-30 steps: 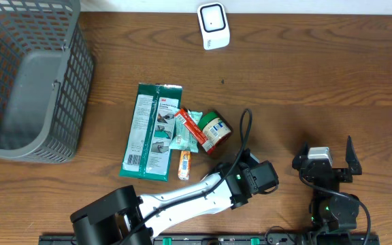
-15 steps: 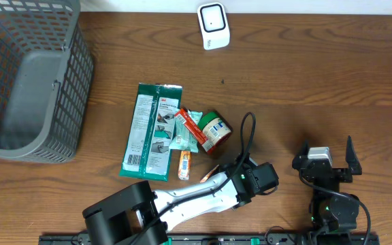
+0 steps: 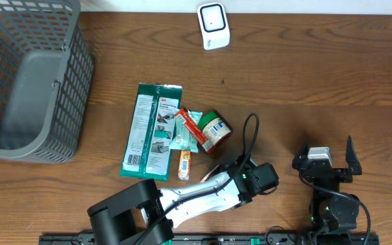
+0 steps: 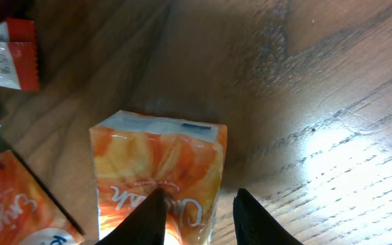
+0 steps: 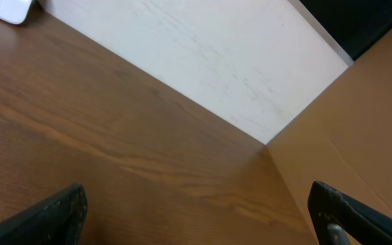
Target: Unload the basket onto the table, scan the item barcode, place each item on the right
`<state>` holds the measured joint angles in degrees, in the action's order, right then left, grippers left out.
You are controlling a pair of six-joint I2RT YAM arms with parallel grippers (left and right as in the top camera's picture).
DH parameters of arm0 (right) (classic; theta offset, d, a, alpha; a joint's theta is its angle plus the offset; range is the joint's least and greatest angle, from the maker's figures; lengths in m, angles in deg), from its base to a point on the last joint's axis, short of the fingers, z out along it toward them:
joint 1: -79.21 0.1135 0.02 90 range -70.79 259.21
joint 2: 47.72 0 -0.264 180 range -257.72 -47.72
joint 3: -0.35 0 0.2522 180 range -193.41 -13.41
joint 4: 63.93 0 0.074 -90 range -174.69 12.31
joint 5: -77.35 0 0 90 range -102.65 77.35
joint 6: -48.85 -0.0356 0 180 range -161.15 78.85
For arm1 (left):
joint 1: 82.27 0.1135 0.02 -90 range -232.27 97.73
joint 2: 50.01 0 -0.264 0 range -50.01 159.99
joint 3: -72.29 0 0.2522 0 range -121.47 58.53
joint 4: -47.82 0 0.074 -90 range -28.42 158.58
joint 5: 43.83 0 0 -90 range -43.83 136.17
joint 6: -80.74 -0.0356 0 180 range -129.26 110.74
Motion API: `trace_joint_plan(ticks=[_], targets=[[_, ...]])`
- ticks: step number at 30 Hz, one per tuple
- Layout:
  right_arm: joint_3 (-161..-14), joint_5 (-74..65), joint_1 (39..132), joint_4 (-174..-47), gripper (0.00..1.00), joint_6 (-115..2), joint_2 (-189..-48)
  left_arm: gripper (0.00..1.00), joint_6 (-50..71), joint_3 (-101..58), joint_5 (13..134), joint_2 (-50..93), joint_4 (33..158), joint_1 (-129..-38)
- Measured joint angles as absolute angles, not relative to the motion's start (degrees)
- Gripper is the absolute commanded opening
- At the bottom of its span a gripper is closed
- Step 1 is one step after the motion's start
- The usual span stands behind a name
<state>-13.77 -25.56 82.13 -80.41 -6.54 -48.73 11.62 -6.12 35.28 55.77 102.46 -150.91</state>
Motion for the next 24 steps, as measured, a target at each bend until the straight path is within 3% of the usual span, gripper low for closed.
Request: trace_joint_plan(ticks=[13,19,24], targets=[[-13.8,-25.6,82.1,-80.4,0.99,-6.5,-48.7,0.33,9.3,-6.1,29.1,57.3,102.2,-151.0],[-13.8,-25.6,82.1,-80.4,0.99,-6.5,-48.7,0.09,8.4,-6.1,27.6,57.5,102.2,-151.0],[-13.8,-25.6,82.1,-80.4,0.99,-6.5,-48.7,0.07,8.5,-6.2,26.9,57.5,102.5,-151.1]])
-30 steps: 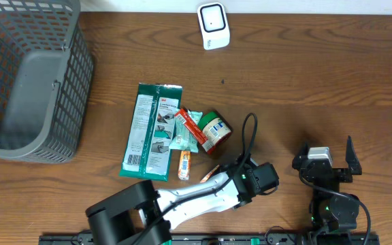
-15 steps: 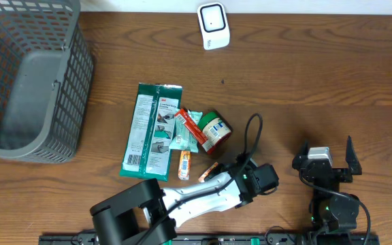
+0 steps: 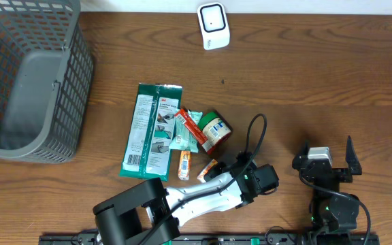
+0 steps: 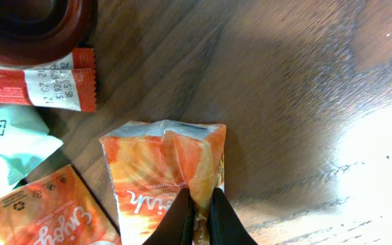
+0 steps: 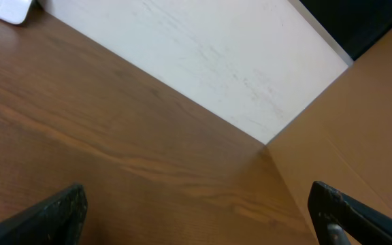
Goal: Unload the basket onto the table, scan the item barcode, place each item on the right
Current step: 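Move the tissue pack beside the jar and set it down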
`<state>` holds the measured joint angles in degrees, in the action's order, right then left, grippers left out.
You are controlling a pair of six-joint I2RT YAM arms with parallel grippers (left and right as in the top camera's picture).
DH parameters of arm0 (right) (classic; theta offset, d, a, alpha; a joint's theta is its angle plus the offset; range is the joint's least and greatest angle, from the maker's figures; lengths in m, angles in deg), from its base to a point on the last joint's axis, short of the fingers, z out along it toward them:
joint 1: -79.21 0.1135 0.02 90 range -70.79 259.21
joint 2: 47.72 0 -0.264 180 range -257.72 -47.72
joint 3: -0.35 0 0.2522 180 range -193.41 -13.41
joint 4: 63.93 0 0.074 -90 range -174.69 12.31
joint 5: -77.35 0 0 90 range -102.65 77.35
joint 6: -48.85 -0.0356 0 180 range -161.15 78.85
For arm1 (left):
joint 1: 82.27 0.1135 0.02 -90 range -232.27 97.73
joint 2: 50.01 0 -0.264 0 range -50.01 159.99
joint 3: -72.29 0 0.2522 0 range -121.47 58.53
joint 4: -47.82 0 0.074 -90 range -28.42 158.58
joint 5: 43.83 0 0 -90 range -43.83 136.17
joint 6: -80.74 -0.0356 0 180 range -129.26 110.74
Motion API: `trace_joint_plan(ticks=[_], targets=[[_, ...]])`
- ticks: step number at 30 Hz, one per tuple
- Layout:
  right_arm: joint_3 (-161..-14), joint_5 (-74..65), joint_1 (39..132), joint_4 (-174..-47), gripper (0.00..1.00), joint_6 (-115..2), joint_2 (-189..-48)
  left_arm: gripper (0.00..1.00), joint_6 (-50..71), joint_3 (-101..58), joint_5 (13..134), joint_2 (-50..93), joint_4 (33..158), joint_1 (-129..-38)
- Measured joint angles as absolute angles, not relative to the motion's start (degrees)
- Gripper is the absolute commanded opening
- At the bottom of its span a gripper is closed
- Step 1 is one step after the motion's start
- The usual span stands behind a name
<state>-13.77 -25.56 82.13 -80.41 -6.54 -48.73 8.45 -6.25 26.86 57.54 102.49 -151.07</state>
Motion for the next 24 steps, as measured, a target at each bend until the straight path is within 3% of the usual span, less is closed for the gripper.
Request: trace_joint_plan(ticks=[11,16,24], targets=[[-13.8,-25.6,82.1,-80.4,0.99,-6.5,-48.7,0.07,8.5,-12.3,35.0,48.4,104.5,-148.9],[-13.8,-25.6,82.1,-80.4,0.99,-6.5,-48.7,0.07,8.6,-13.9,45.7,42.6,104.6,-142.7],[-13.8,-25.6,82.1,-80.4,0.99,-6.5,-48.7,0.07,8.7,-13.8,69.7,46.5,106.1,-130.9]])
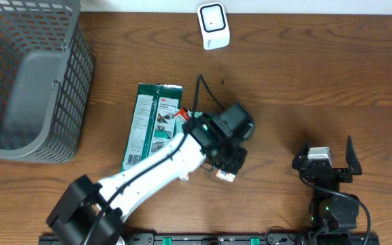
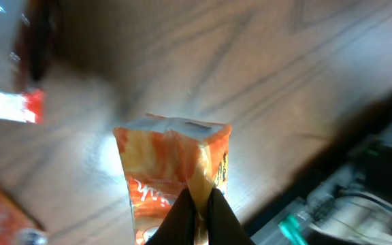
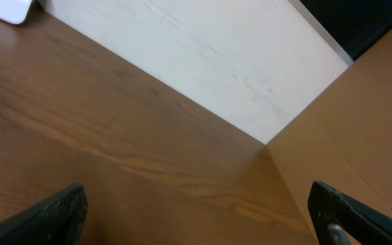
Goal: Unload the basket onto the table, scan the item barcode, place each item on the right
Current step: 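Move the tissue pack beside the jar and set it down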
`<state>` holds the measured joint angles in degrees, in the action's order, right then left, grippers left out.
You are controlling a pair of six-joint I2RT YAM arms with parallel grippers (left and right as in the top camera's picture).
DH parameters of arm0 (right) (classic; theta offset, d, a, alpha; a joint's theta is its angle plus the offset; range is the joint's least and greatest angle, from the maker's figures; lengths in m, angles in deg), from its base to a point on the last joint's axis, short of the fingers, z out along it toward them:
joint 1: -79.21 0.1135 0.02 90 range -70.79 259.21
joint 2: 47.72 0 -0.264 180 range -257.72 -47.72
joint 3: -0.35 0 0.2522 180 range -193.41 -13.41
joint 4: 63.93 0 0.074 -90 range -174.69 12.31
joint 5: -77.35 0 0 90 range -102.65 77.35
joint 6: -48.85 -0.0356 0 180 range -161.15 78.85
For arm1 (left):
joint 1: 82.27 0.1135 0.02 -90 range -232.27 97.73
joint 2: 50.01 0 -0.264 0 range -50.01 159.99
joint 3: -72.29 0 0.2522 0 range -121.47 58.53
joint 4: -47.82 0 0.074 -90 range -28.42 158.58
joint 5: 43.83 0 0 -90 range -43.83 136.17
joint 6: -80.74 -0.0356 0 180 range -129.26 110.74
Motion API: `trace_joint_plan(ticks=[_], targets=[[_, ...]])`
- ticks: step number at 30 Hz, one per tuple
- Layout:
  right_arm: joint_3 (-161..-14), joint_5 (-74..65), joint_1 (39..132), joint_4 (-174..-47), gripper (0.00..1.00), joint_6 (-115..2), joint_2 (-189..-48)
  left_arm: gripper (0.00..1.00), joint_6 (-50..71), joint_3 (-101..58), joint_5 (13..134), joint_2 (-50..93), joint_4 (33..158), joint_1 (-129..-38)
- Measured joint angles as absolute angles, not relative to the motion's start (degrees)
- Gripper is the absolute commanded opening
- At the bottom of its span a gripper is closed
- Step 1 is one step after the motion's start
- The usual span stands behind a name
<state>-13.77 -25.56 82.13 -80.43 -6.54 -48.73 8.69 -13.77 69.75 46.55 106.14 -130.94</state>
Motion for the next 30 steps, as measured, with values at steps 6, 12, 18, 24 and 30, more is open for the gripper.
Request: trace_joint_plan(ticks=[6,12,18,24,30], targets=[[-13.8,-25.6,82.1,-80.4,0.99,-6.5,-48.7,0.07,7.6,-10.9,80.4,48.5,106.7,-124.9],[-13.8,-25.6,82.1,-80.4,0.99,-6.5,-48.7,0.07,5.9,-6.6,83.9,48.8,104.9,-122.9],[-13.8,-25.6,82.1,-80.4,0.99,-6.5,-48.7,0.07,5.5,-1.6,85.0,48.8,99.2,-122.9],[-13.8,-25.6,82.1,-80.4,0.99,-6.5,-48.7,0.07,4.4,0.0,84.7,48.9,95.6,-122.9],[-13.8,-25.6,82.1,-80.4,0.99,-6.5,-48.7,0.07,3.8,0.0,81.7,48.9,95.3,-122.9]])
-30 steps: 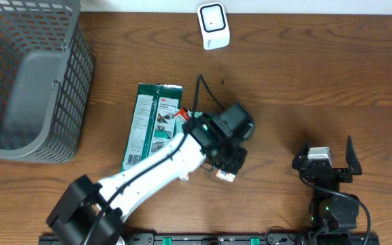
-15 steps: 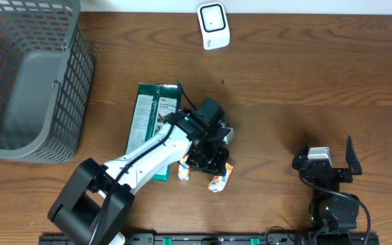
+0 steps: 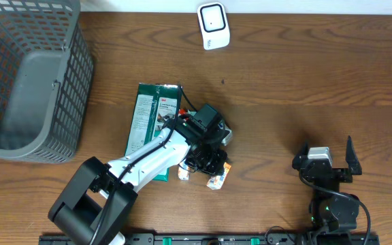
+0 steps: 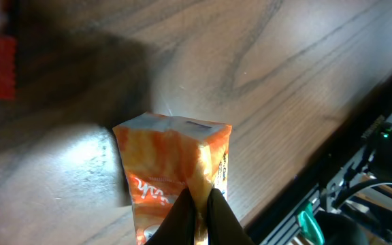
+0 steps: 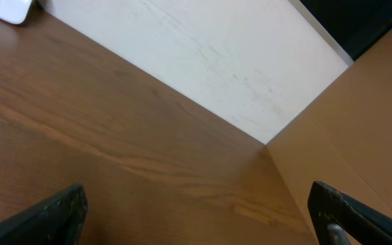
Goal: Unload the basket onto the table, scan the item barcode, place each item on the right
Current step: 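Move the tissue pack beside the jar and set it down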
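My left gripper is shut on a small orange snack packet, pinching a fold of its wrapper. In the left wrist view the packet hangs from the fingertips above the wooden table, casting a shadow. The white barcode scanner stands at the table's far edge, well away from the packet. My right gripper rests at the front right, open and holding nothing, its fingers wide apart in its wrist view.
A grey mesh basket fills the far left. A green flat pack and a small orange tube lie beside my left arm, which covers most of the other items in the pile. A red wrapper shows in the left wrist view.
My left wrist has shifted left and lies over the pile of items. The orange packet is still gripped and has moved a little left and toward the front edge. The right arm is unchanged.
My left gripper first stood open around the orange packet lying near the table's front. Then it was shut on a fold of the packet. A second ago it held the packet off the table by the pile, and now slightly further left.
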`<state>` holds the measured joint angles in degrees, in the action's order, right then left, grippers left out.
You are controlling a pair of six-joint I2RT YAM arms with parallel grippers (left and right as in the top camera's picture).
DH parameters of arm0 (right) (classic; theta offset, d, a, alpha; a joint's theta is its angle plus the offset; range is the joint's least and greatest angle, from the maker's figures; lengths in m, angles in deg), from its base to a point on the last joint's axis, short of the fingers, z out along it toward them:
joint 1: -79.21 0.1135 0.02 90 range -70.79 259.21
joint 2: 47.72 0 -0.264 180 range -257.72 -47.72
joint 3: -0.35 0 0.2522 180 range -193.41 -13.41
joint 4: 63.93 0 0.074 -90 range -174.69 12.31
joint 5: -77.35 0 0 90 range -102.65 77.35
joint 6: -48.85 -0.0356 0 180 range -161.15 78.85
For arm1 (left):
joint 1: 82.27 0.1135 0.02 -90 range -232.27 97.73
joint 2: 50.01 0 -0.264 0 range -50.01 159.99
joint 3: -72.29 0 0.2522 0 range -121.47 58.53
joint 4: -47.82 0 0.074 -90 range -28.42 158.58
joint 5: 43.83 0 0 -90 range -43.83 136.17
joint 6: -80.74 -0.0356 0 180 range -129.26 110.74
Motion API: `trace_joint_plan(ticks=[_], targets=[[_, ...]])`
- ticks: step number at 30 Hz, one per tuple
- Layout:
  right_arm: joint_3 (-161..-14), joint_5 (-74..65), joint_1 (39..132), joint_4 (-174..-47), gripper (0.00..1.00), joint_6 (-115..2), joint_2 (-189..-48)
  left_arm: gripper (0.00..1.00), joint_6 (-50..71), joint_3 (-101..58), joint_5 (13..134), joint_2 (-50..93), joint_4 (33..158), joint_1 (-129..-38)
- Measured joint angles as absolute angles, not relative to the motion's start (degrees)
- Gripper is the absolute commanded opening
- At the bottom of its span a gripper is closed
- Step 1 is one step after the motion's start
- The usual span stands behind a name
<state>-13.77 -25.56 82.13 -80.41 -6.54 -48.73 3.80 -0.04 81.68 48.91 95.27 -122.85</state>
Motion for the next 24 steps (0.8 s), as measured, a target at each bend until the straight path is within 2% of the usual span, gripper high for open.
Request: trace_joint_plan(ticks=[16,17,20,24], targets=[[-13.8,-25.6,82.1,-80.4,0.99,-6.5,-48.7,0.08,2.4,0.0,75.9,48.9,95.1,-122.9],[-13.8,-25.6,82.1,-80.4,0.99,-6.5,-48.7,0.09,2.4,0.0,75.7,48.9,95.1,-122.9],[-13.8,-25.6,82.1,-80.4,0.99,-6.5,-48.7,0.21,2.5,0.0,75.0,48.9,95.1,-122.9],[-13.8,-25.6,82.1,-80.4,0.99,-6.5,-48.7,0.23,2.3,0.0,73.6,48.9,95.2,-122.9]])
